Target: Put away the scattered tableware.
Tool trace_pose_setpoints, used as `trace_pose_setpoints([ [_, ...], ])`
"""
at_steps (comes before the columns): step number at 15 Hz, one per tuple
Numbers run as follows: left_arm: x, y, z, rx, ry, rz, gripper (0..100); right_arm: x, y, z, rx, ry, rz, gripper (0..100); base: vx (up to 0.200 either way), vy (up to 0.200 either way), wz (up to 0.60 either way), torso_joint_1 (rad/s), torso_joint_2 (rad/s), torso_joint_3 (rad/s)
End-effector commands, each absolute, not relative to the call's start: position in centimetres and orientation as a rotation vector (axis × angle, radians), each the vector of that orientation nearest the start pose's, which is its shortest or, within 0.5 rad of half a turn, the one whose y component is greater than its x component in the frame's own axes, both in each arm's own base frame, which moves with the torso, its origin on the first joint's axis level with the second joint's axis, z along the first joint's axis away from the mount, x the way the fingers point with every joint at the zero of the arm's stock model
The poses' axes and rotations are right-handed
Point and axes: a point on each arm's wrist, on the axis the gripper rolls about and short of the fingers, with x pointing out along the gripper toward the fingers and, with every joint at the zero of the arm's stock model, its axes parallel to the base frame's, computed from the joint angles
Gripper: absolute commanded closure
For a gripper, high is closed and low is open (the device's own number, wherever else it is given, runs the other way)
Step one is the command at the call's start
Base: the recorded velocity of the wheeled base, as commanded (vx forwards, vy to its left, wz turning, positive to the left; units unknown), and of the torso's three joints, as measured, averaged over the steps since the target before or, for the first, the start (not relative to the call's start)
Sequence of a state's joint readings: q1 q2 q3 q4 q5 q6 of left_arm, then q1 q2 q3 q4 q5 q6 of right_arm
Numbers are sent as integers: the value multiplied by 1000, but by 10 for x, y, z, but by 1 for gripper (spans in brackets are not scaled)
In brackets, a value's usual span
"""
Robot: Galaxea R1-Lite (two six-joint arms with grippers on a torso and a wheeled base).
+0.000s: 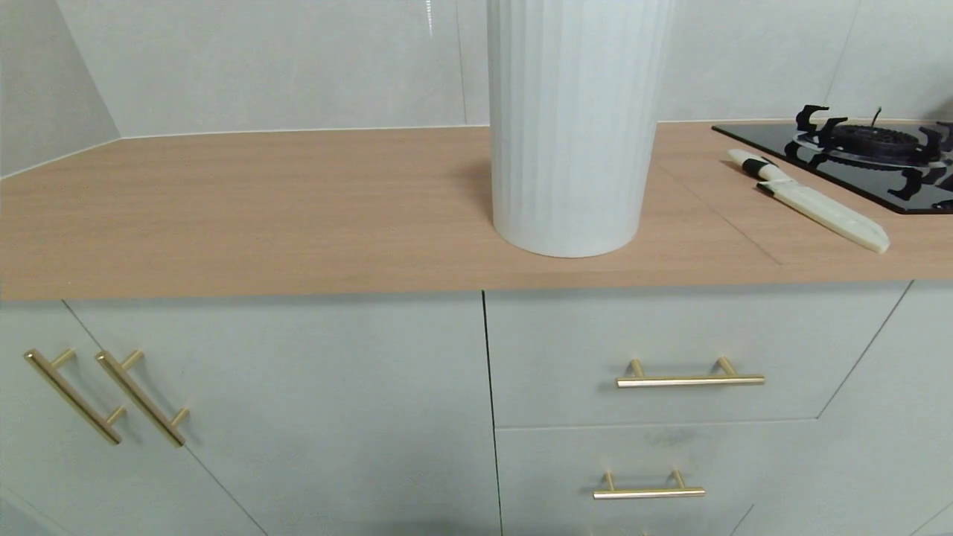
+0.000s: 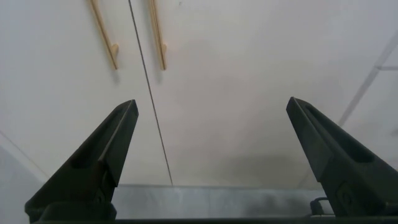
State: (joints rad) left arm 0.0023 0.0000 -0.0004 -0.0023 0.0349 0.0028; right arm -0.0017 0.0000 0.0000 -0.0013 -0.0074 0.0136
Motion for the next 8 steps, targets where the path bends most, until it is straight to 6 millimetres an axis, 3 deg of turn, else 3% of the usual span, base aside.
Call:
trace_pose_setpoints([
  [1, -23, 1, 76, 3, -3, 37, 0, -23, 0, 76, 14, 0, -9, 0, 0, 0, 0, 0, 0, 0],
  [8, -23, 1, 76, 3, -1, 38, 0, -23, 0, 76, 14, 0, -9, 0, 0, 0, 0, 0, 0, 0],
])
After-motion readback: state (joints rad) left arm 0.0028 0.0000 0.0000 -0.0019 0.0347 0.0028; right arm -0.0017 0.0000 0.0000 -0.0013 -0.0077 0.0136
